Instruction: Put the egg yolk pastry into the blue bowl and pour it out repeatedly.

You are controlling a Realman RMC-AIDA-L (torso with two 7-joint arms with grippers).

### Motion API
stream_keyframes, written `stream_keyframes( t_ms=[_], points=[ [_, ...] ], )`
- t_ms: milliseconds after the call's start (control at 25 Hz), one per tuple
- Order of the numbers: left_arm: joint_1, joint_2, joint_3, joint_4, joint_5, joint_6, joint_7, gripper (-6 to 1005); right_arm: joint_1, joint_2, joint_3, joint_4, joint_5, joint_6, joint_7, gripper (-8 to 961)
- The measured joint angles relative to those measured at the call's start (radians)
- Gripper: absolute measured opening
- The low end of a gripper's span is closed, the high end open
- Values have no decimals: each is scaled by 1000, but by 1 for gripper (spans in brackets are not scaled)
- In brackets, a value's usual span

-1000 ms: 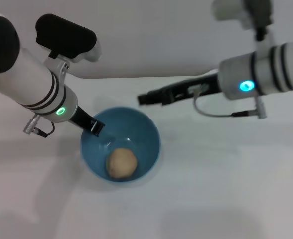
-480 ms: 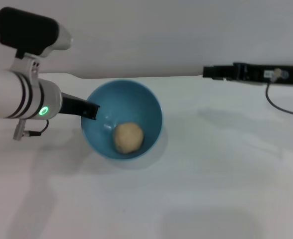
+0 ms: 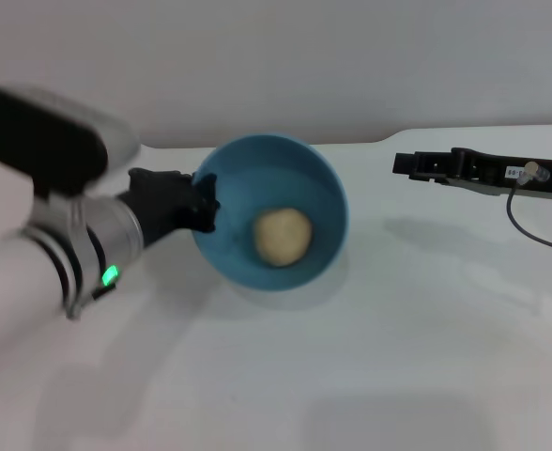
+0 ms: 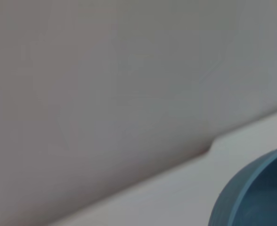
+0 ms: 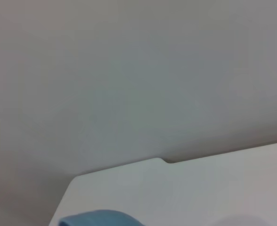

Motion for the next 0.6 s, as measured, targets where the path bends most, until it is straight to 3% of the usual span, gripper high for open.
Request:
stream_keyframes(
  t_ms=[80,600],
  points=[
    [70,0,94,-28,1,211,45,-3,4,0,-2,-1,0,0,-1,327],
    [140,1,323,-198,4,703,128,-3,23,0,1,-37,0,7,-17,328]
  ],
)
